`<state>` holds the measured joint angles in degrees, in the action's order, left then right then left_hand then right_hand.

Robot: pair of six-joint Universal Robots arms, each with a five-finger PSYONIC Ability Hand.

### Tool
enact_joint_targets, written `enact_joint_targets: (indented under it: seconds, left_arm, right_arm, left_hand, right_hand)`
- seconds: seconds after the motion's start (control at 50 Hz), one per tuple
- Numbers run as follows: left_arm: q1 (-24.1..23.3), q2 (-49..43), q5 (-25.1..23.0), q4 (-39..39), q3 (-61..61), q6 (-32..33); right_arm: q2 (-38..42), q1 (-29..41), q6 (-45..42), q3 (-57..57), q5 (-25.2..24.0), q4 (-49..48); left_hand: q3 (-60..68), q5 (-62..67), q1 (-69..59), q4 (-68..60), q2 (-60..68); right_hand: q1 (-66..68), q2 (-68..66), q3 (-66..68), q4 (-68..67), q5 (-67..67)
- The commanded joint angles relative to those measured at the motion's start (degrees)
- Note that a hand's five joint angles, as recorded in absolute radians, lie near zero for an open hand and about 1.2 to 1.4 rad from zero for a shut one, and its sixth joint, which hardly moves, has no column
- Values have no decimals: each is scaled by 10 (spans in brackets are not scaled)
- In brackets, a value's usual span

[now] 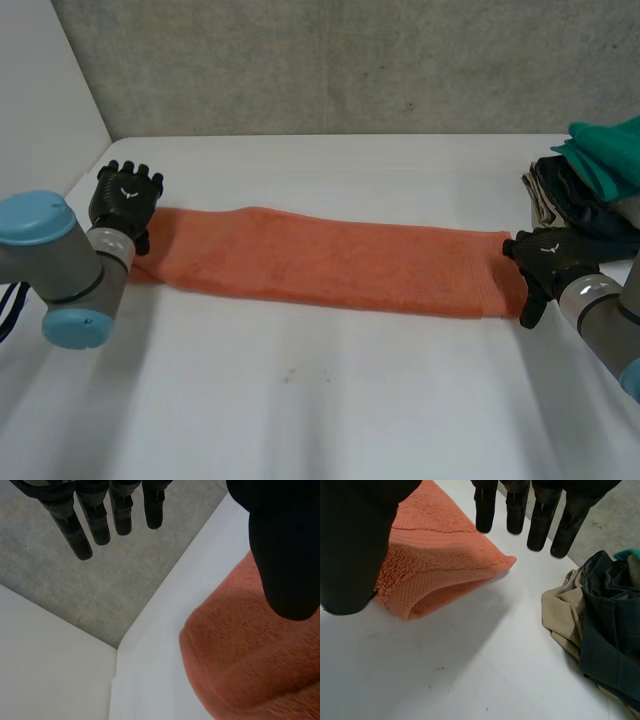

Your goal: Fold the laundry.

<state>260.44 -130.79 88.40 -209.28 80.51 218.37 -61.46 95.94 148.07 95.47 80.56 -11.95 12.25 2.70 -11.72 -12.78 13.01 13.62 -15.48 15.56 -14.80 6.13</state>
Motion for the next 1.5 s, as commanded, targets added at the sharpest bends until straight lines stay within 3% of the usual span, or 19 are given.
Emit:
enact_joint_targets:
  seconds: [0.02, 0.32, 0.36, 0.38, 0.4, 0.42, 0.58, 0.68, 0.76, 1.06, 1.1, 1.18, 1.28, 1.4, 1.5]
  left_arm:
    - [12, 30, 2, 5, 39, -3]
    - [15, 68, -2, 4, 92, -4]
    - [15, 68, -2, 4, 92, -4]
    - [15, 69, -2, 4, 92, -4]
    - [15, 69, -2, 4, 92, -4]
    - [15, 69, -2, 4, 92, -4]
    - [15, 91, 0, 5, 103, -4]
    - [16, 120, -2, 5, 123, -4]
    - [16, 141, -2, 5, 136, -8]
    - [16, 201, -2, 6, 175, -37]
    - [17, 209, -2, 6, 177, -38]
    - [20, 227, -2, 8, 177, -38]
    - [29, 252, -2, 11, 188, -38]
    - [29, 267, -2, 12, 199, -43]
    - [29, 267, -2, 12, 206, -58]
  right_arm:
    - [6, 2, 11, -9, -3, 1]
    - [65, 33, 11, -41, -1, 3]
    - [67, 34, 11, -42, -1, 3]
    - [70, 34, 11, -45, -2, -2]
    - [71, 33, 10, -48, -2, -3]
    - [73, 32, 10, -51, -1, -4]
    - [48, 5, -3, -32, 49, -3]
    - [-33, -95, -90, 9, 29, -3]
    - [-42, -140, -160, 12, 13, 3]
    - [-47, -141, -174, -8, -9, -30]
    - [-51, -120, -171, -15, -22, -40]
    - [-56, 26, -156, -69, -48, -82]
    - [-24, 147, -139, -147, -59, -127]
    - [142, 315, -134, -312, -121, -176]
    - [255, 369, -130, -422, -174, -179]
  left_hand:
    - [8, 4, -14, -3, 1]
    - [7, 2, -12, -1, -1]
    - [7, 2, -12, -1, -1]
    - [7, 2, -12, -1, -1]
    - [7, 2, -12, -1, -1]
    - [7, 2, -12, -1, -1]
    - [7, 2, -12, -1, -1]
    - [-2, -6, -3, 7, -9]
    - [-5, -10, 0, 11, -13]
    - [-9, -13, 3, 14, -16]
    - [-9, -13, 3, 14, -16]
    - [-10, -15, 5, 16, -18]
    - [-10, -15, 5, 16, -18]
    - [-10, -15, 5, 16, -18]
    - [-10, -15, 5, 16, -18]
  right_hand:
    - [123, -104, 103, -111, 98]
    - [183, -165, 164, -171, 158]
    - [307, -288, 288, -295, 282]
    - [523, -504, 503, -511, 497]
    - [650, -631, 630, -638, 625]
    - [664, -645, 644, -652, 639]
    - [664, -645, 644, -652, 639]
    - [664, -645, 644, -652, 639]
    - [664, -645, 644, -652, 639]
    - [664, -645, 644, -652, 639]
    - [664, -645, 644, -652, 639]
    - [664, -645, 644, -652, 639]
    - [664, -645, 644, -652, 639]
    - [664, -645, 644, -652, 639]
    - [664, -645, 644, -652, 639]
